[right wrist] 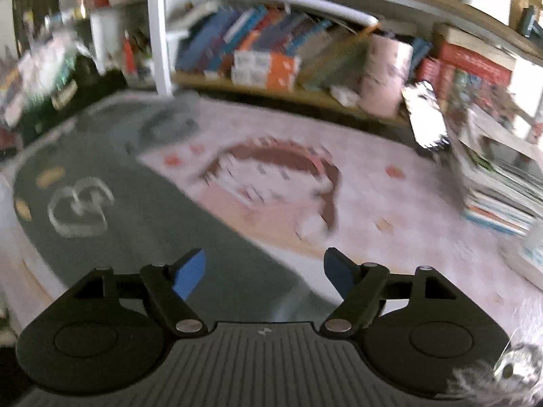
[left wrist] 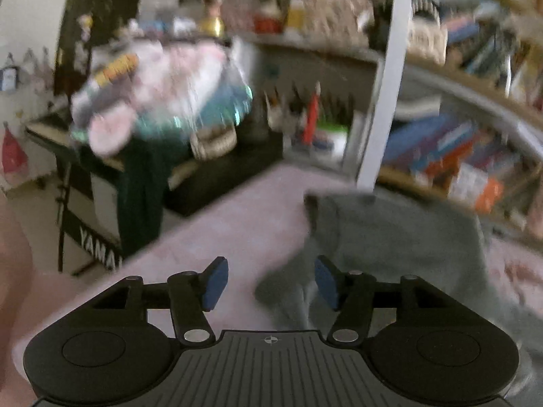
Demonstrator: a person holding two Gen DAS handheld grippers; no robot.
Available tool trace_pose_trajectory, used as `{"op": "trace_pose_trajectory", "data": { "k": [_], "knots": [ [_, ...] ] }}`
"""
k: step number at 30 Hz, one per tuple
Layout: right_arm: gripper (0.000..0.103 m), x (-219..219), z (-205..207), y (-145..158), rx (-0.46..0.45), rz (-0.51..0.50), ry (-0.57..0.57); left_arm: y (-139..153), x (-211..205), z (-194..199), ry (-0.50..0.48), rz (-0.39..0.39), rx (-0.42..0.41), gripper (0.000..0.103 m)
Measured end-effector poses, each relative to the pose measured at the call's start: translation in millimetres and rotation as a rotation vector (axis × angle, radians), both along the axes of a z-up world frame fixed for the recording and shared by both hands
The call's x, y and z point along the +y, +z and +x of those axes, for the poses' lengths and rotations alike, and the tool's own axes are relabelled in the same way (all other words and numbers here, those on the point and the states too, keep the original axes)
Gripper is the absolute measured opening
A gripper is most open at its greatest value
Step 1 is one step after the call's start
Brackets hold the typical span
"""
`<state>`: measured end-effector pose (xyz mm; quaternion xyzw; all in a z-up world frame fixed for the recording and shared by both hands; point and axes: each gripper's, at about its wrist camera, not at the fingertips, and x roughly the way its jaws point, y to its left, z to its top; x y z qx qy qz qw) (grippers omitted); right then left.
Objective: Fold clothes
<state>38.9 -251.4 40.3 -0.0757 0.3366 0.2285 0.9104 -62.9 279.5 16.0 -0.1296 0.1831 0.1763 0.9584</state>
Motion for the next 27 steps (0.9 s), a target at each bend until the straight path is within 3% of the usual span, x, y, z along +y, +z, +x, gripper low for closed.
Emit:
{"op": "trace_pose_trajectory", "data": {
  "k": [4,10,14,18,21,27],
  "knots": [
    [0.074,31.4,41.9,2.9,0.015,0.136,0.013,2.0,-6.2,19.8,-0.147,-0.09,-0.061,0.056],
    [0.066,95.4,116.7,-10.1,0.117,0.278,0.014,-26.2,-27.0,85.4,-0.308,-0.254,-0.009,0.057],
    [0.061,138.8,157.0,-26.0,0.195,0.306,0.015,-39.0,-38.4,104.4,-0.328,-0.259,0.04,0.058],
    [0.061,181.8,191.2,-44.2,0.212,0.315,-0.013,-40.5,-38.0,101.8,-0.329,-0.249,0.014,0.068],
    [0.061,204.7,213.4,-56.0,0.225,0.342,-0.039,-43.1,-38.6,103.7,-0.29,-0.223,0.047,0.073],
    [0.061,235.9,228.1,-70.7,0.245,0.349,-0.03,-45.9,-31.4,105.3,-0.3,-0.273,0.042,0.082]
  ]
}}
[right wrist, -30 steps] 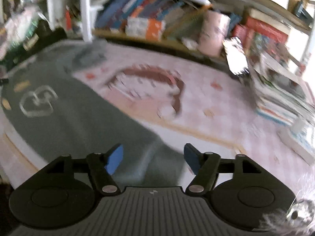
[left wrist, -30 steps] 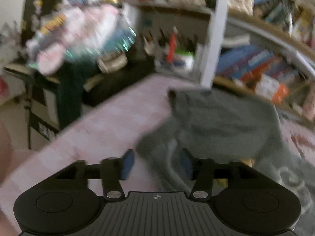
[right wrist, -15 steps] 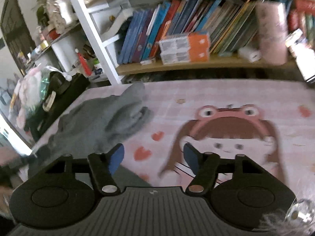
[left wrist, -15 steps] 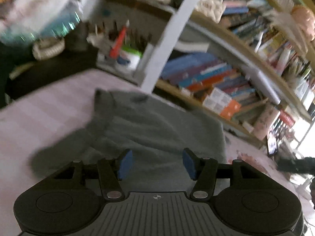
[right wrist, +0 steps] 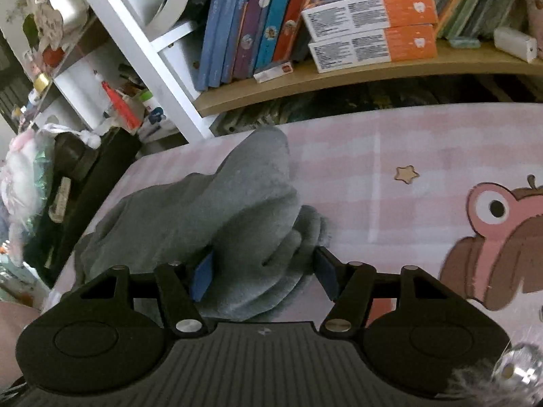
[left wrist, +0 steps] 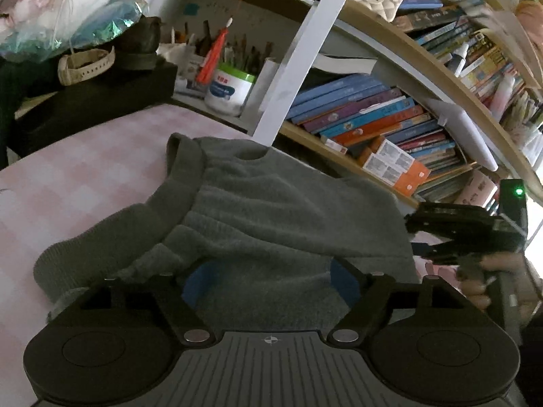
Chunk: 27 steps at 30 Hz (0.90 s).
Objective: Fold clothes
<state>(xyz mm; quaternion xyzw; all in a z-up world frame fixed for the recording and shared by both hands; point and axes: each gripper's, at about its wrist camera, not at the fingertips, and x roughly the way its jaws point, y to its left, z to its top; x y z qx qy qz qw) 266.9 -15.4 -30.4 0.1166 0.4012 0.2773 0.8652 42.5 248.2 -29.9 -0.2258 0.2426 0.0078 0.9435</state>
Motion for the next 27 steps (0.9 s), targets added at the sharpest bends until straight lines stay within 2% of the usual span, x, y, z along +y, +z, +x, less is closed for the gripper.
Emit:
{"op": "trace_pose_trajectory", "data": {
  "k": [3,5,7,10,13,14,16,18,20,21,22,24,27],
  "knots": [
    [0.053,6.2,0.8,-1.9,-0.017,-0.009,-0.001,-0.4,0.3,0.1,-0.001,-0.008,-0.002,0.083],
    [0.041,5.0,1.3,-2.7,-0.018,-0.008,-0.004,-0.5,0.1,0.1,0.001,-0.009,-0.002,0.083],
    [0.024,1.5,1.3,-2.7,-0.009,0.011,-0.008,-0.5,-0.4,0.2,0.003,-0.009,-0.002,0.083],
    [0.019,-6.1,-5.7,7.9,-0.041,0.051,-0.055,-0.9,-0.7,-0.2,0.005,-0.009,-0.002,0.083],
    [0.019,6.7,-30.4,46.1,-0.281,-0.013,-0.057,-1.1,-0.5,-0.2,0.004,-0.008,-0.002,0.083],
    [0.019,18.0,-44.5,63.2,-0.399,-0.056,-0.02,-1.0,-0.3,-0.1,0.004,-0.008,-0.001,0.083],
    [0.019,44.1,-78.2,91.8,-0.628,-0.123,0.098,-0.8,0.0,0.1,0.004,-0.009,-0.001,0.083],
    [0.019,67.1,-108.1,105.1,-0.762,-0.147,0.27,-0.7,0.2,0.1,0.003,-0.01,0.0,0.083],
    [0.023,86.5,-128.2,104.0,-0.742,-0.145,0.472,-0.8,0.3,0.1,0.003,-0.012,-0.001,0.083],
    [0.031,95.2,-137.3,103.2,-0.725,-0.14,0.567,-0.8,0.4,0.1,0.002,-0.013,-0.002,0.084],
    [0.043,94.3,-136.6,100.4,-0.66,-0.094,0.603,-0.8,0.5,0.1,0.001,-0.013,-0.002,0.084],
    [0.057,92.0,-134.8,94.9,-0.531,-0.004,0.668,-0.9,0.8,0.3,-0.001,-0.015,-0.003,0.086],
    [0.06,66.1,-113.7,94.5,-0.395,0.104,0.605,-0.8,1.1,0.8,-0.005,-0.017,-0.004,0.087]
  ]
}}
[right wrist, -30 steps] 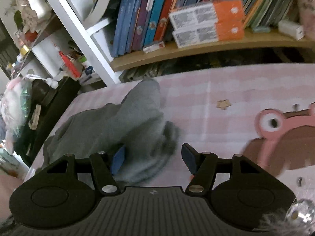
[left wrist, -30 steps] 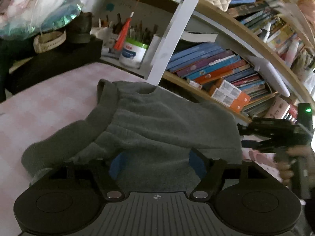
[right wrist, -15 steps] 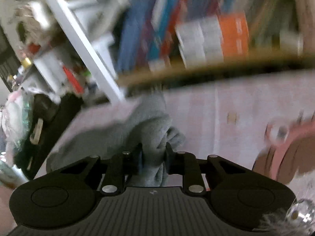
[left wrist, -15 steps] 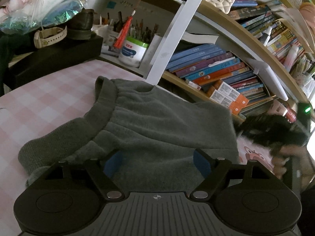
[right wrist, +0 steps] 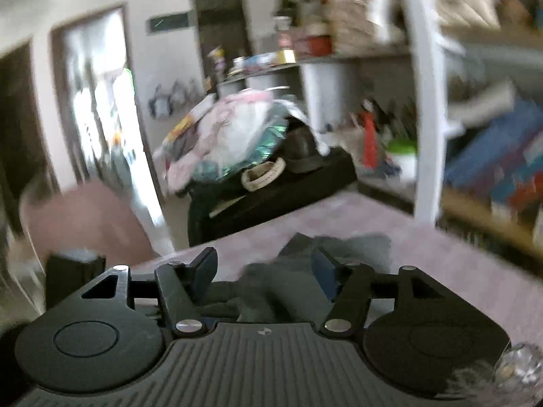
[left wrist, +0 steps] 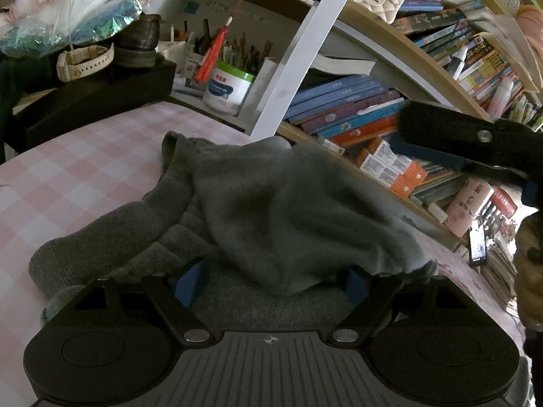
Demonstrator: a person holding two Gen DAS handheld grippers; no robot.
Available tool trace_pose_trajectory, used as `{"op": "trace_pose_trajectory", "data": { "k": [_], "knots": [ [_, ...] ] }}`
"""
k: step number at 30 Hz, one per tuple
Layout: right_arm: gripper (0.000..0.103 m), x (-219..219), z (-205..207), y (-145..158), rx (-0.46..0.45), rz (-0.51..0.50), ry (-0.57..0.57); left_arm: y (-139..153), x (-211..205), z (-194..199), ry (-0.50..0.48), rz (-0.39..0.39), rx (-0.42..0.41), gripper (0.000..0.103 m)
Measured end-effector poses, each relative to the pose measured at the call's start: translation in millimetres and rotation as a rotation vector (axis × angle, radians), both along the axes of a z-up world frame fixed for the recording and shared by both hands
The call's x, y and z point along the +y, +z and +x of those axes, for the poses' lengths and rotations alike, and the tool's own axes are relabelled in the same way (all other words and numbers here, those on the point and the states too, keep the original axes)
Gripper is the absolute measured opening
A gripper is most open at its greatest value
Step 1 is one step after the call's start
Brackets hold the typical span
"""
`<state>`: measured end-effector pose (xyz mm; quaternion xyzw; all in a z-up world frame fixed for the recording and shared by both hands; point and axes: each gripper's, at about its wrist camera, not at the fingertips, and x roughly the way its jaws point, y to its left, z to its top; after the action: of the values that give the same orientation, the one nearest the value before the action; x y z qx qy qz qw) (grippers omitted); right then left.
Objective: Fold clothes
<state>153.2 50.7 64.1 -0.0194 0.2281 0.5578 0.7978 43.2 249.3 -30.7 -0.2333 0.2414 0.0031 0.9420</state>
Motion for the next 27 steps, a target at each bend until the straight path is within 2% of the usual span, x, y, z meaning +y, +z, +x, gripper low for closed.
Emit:
{"op": "trace_pose_trajectory", "data": {
  "k": [2,5,7,11,14,17,20,22,25,27],
  "knots": [
    [0.064,-18.4,14.8,3.8,0.046,0.029,-0.067,0.0,0.0,-0.1,-0.003,-0.002,-0.001,0.087],
    [0.07,-45.6,39.2,5.2,0.086,0.034,-0.247,0.1,-0.1,-0.2,-0.004,-0.002,-0.002,0.088],
    [0.071,-53.2,57.0,2.2,0.17,0.035,-0.338,0.2,-0.3,-0.3,-0.004,-0.003,-0.002,0.088],
    [0.076,-56.3,80.1,-19.2,0.375,0.047,-0.364,0.2,-0.6,-0.5,-0.004,-0.005,-0.002,0.088],
    [0.077,-41.7,73.8,-28.5,0.37,-0.02,-0.352,0.2,-0.3,-0.6,-0.004,-0.008,-0.003,0.088],
    [0.076,-26.3,44.7,-20.1,0.235,-0.075,-0.242,0.3,-0.2,-0.5,-0.005,-0.01,-0.003,0.088],
    [0.076,-12.4,32.7,-12.9,0.183,-0.105,-0.217,0.2,0.0,-0.6,-0.005,-0.012,-0.004,0.089],
    [0.076,-14.2,42.1,-11.8,0.245,-0.076,-0.259,0.0,0.1,-0.8,-0.005,-0.013,-0.005,0.089],
    [0.076,-26.4,65.9,-24.9,0.416,-0.031,-0.346,-0.2,0.4,-1.0,-0.005,-0.015,-0.006,0.089],
    [0.076,-28.5,75.7,-40.7,0.512,-0.046,-0.35,-0.3,0.5,-0.9,-0.005,-0.016,-0.006,0.089]
  ]
}}
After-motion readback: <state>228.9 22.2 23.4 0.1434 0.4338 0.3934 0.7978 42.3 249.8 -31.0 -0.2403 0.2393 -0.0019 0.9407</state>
